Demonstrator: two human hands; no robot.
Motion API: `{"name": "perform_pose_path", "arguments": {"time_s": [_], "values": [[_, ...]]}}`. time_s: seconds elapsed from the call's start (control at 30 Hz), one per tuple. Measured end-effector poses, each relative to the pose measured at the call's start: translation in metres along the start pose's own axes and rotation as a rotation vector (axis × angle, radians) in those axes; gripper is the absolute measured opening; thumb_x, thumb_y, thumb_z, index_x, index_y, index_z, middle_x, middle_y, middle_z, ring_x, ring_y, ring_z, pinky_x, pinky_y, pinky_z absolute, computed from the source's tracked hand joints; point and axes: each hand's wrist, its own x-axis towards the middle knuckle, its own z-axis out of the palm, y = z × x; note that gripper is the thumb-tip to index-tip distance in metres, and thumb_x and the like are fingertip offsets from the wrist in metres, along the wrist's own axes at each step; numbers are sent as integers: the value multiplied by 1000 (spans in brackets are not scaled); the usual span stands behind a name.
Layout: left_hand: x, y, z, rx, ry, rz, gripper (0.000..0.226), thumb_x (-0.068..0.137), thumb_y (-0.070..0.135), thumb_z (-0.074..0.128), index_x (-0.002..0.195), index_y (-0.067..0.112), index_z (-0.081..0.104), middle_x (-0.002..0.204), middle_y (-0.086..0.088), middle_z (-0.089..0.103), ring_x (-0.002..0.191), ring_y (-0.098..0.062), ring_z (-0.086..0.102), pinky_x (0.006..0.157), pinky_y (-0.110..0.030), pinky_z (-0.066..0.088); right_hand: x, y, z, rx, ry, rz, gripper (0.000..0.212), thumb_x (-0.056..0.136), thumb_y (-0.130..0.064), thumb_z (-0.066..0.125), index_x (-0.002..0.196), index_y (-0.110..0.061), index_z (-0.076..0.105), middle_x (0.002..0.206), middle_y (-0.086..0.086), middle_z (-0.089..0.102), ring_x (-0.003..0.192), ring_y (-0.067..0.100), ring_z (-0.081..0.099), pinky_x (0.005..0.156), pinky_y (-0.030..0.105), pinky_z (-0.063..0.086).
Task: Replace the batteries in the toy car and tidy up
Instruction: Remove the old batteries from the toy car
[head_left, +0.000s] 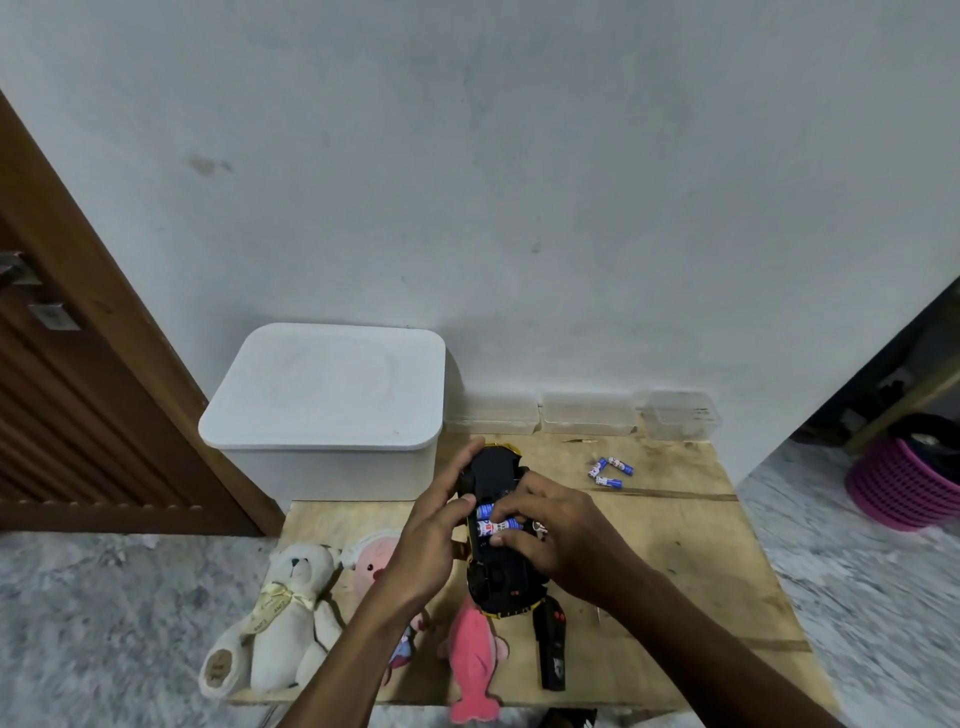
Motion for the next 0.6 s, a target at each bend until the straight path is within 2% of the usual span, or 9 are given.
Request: {"name": "perform_pose_path", "arguments": {"time_s": [0.17, 0.27, 0.37, 0.43, 0.5, 0.57, 0.6], "values": [[3, 2, -4, -31, 5, 14, 61, 85, 15, 44, 142, 37, 52, 138, 6, 64, 128, -9, 59, 102, -19, 47, 4, -1, 3, 44, 27, 26, 21, 93, -33, 61, 107, -18, 67, 101, -5, 60, 85, 5, 61, 70, 26, 54], [2, 0, -4, -41, 16, -2, 57, 92, 11, 44, 140, 40, 52, 136, 8, 65, 126, -8, 61, 93, -14, 49, 5, 0, 3, 51, -1, 35, 20, 93, -32, 61, 107, -19, 67, 100, -13, 56, 84, 1, 59, 71, 25, 53], [1, -3, -3, -39, 13, -27, 58, 97, 10, 43, 137, 51, 53, 139, 10, 63, 129, -11, 59, 97, -27, 52, 3, 2, 2, 23, -50, 46, 22, 92, -37, 60, 108, -23, 66, 105, -22, 48, 88, -4, 56, 73, 12, 49], [2, -4, -4, -28, 12, -44, 59, 97, 13, 42, 136, 56, 52, 141, 12, 61, 129, -10, 58, 106, -42, 50, 2, 3, 1, 41, -65, 84, 24, 91, -38, 58, 107, -23, 65, 108, -20, 48, 92, -8, 53, 77, 6, 45], [3, -3, -5, -21, 19, -45, 58, 94, 18, 44, 135, 57, 52, 142, 13, 60, 130, -9, 57, 110, -48, 46, 3, 1, 0, 77, -31, 122, 19, 90, -35, 58, 102, -22, 64, 106, -17, 52, 97, -9, 54, 78, 5, 44], [4, -3, -6, -41, 25, -57, 59, 100, 12, 44, 133, 59, 53, 140, 12, 61, 131, -14, 56, 104, -46, 50, 2, -3, -4, 203, 71, 221, 6, 93, -24, 60, 99, -26, 60, 97, -15, 60, 86, -1, 60, 70, 10, 46], [4, -3, -7, -63, 30, -68, 60, 101, 10, 43, 131, 61, 54, 139, 12, 62, 131, -17, 56, 97, -43, 54, 2, -7, -6, 354, 128, 304, 9, 96, -20, 58, 102, -26, 59, 89, -13, 61, 72, 3, 59, 62, 14, 46]]}}
